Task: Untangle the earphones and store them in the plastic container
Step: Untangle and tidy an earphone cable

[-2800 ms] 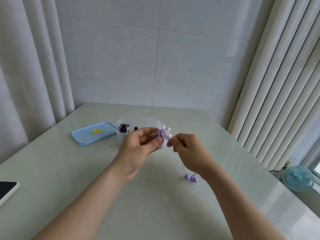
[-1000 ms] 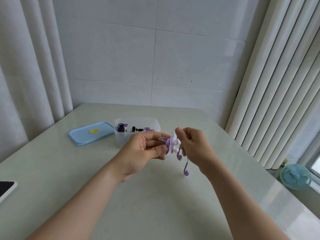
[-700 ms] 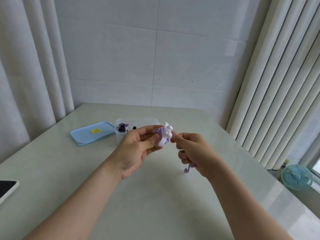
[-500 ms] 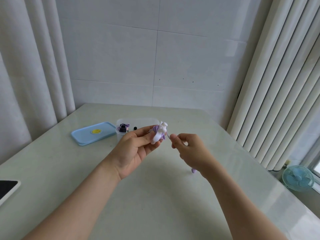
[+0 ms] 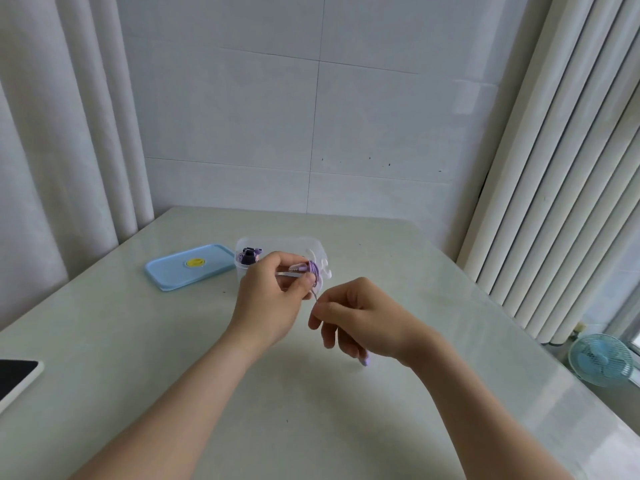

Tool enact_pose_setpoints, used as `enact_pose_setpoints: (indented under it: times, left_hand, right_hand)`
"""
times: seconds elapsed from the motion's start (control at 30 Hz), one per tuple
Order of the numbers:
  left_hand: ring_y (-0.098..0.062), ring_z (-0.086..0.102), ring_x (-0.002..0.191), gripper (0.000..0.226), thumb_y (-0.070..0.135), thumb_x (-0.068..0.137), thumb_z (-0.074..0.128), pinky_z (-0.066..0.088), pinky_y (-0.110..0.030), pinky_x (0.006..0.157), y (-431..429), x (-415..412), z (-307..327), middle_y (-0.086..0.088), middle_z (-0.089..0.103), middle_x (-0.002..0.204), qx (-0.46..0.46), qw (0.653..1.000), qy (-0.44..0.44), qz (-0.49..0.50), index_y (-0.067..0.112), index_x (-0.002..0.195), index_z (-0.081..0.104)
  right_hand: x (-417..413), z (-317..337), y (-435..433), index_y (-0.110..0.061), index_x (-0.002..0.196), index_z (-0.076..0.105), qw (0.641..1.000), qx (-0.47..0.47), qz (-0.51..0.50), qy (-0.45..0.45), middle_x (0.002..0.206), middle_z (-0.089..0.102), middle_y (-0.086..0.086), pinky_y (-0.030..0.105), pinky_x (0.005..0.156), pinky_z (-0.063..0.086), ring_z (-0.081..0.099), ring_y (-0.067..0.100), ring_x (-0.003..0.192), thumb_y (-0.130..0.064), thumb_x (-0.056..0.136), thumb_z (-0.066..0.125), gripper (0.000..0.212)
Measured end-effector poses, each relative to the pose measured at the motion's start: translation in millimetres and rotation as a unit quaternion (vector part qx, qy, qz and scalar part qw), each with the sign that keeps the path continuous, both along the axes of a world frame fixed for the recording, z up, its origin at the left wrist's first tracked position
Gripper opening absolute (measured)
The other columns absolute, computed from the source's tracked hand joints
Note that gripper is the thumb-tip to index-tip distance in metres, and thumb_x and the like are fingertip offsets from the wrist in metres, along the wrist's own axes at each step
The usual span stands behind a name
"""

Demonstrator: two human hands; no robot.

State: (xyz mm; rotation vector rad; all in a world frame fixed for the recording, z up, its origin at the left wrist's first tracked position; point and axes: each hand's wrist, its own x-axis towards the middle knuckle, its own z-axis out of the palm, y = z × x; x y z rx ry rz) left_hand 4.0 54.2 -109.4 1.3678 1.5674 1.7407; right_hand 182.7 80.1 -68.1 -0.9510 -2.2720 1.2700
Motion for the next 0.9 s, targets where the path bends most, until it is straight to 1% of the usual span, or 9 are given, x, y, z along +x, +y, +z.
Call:
enact_pose_setpoints:
  times: [0.13, 0.27, 0.37, 0.47, 0.53, 0.63, 0.77, 0.83, 0.9]
  left_hand:
    - [-0.008, 0.075, 0.081, 0.018, 0.009, 0.096, 0.073, 0.058, -0.018, 0.066, 0.4, -1.2, -4.6, 0.006, 0.075, 0.11, -0.004, 0.996, 0.09, 0.005, 0.018, 0.113, 0.072]
    - [-0.006, 0.072, 0.081, 0.023, 0.006, 0.098, 0.071, 0.06, -0.023, 0.073, 0.0, -1.7, -5.1, 0.013, 0.074, 0.101, -0.019, 0.98, 0.196, -0.029, 0.026, 0.109, 0.072]
    - [-0.006, 0.07, 0.085, 0.026, 0.004, 0.098, 0.068, 0.058, -0.025, 0.079, -2.3, 1.0, -6.6, 0.017, 0.072, 0.096, -0.03, 0.96, 0.267, -0.084, 0.029, 0.103, 0.072]
    - [-0.005, 0.07, 0.085, 0.028, 0.001, 0.098, 0.066, 0.056, -0.025, 0.084, -5.4, 4.3, -8.3, 0.016, 0.075, 0.098, -0.067, 0.945, 0.287, -0.142, 0.027, 0.107, 0.073]
    - [-0.006, 0.072, 0.088, 0.027, 0.003, 0.098, 0.068, 0.057, -0.026, 0.088, -6.4, 6.3, -7.4, 0.015, 0.077, 0.101, -0.071, 0.949, 0.261, -0.163, 0.027, 0.111, 0.074]
    - [-0.012, 0.075, 0.096, 0.026, 0.004, 0.098, 0.072, 0.059, -0.027, 0.094, -7.6, 9.4, -2.2, 0.011, 0.078, 0.105, -0.063, 0.966, 0.144, -0.205, 0.023, 0.115, 0.075]
    - [-0.023, 0.075, 0.101, 0.023, 0.005, 0.095, 0.075, 0.061, -0.032, 0.093, -10.8, 8.0, 6.9, -0.006, 0.08, 0.108, -0.028, 0.971, -0.019, -0.235, 0.016, 0.115, 0.076]
    - [-0.022, 0.076, 0.102, 0.023, 0.002, 0.096, 0.072, 0.061, -0.03, 0.091, -11.0, 7.1, 9.1, -0.009, 0.08, 0.108, -0.006, 0.973, -0.07, -0.219, 0.012, 0.116, 0.076]
    - [-0.025, 0.076, 0.105, 0.024, 0.0, 0.097, 0.071, 0.06, -0.029, 0.092, -9.6, 8.3, 8.5, -0.01, 0.08, 0.11, 0.002, 0.974, -0.118, -0.196, 0.009, 0.119, 0.075]
  right_hand:
    - [1.8, 0.8, 3.0, -0.008, 0.081, 0.075, 0.996, 0.036, -0.059, 0.055, 0.066, 0.067, 0.008, 0.03, 0.045, 0.041, 0.051, 0.023, 0.051, -0.015, 0.098, 0.054, 0.029]
    - [3.4, -3.3, 11.0, -0.005, 0.071, 0.072, 0.981, 0.085, -0.142, 0.097, 0.052, 0.058, 0.01, 0.025, 0.046, 0.037, 0.047, 0.021, 0.045, -0.013, 0.093, 0.058, 0.027]
    - [6.0, -4.6, 15.8, -0.007, 0.069, 0.072, 0.97, 0.11, -0.191, 0.108, 0.053, 0.065, 0.014, 0.031, 0.049, 0.046, 0.058, 0.022, 0.046, -0.015, 0.09, 0.061, 0.025]
    - [12.0, -6.5, 24.3, -0.006, 0.073, 0.072, 0.951, 0.138, -0.251, 0.116, 0.055, 0.068, 0.011, 0.028, 0.05, 0.046, 0.062, 0.017, 0.046, -0.02, 0.092, 0.065, 0.025]
    - [14.8, -10.9, 32.7, -0.008, 0.072, 0.071, 0.938, 0.166, -0.285, 0.109, 0.053, 0.064, 0.004, 0.027, 0.053, 0.043, 0.058, 0.015, 0.049, -0.026, 0.094, 0.066, 0.029]
    - [15.4, -18.5, 42.6, -0.012, 0.072, 0.068, 0.934, 0.173, -0.301, 0.086, 0.048, 0.049, -0.01, 0.026, 0.053, 0.037, 0.043, 0.008, 0.049, -0.033, 0.099, 0.065, 0.034]
    - [15.6, -25.1, 47.8, -0.015, 0.069, 0.062, 0.948, 0.173, -0.265, 0.034, 0.053, 0.04, -0.008, 0.029, 0.052, 0.03, 0.032, 0.009, 0.048, -0.031, 0.104, 0.06, 0.038]
    - [13.9, -26.1, 45.8, -0.025, 0.066, 0.06, 0.956, 0.171, -0.237, 0.014, 0.052, 0.039, -0.01, 0.028, 0.051, 0.029, 0.032, 0.009, 0.046, -0.029, 0.106, 0.057, 0.04]
    - [11.0, -26.6, 41.9, -0.026, 0.074, 0.066, 0.968, 0.158, -0.197, -0.004, 0.053, 0.041, -0.011, 0.024, 0.05, 0.031, 0.034, 0.007, 0.045, -0.03, 0.108, 0.052, 0.037]
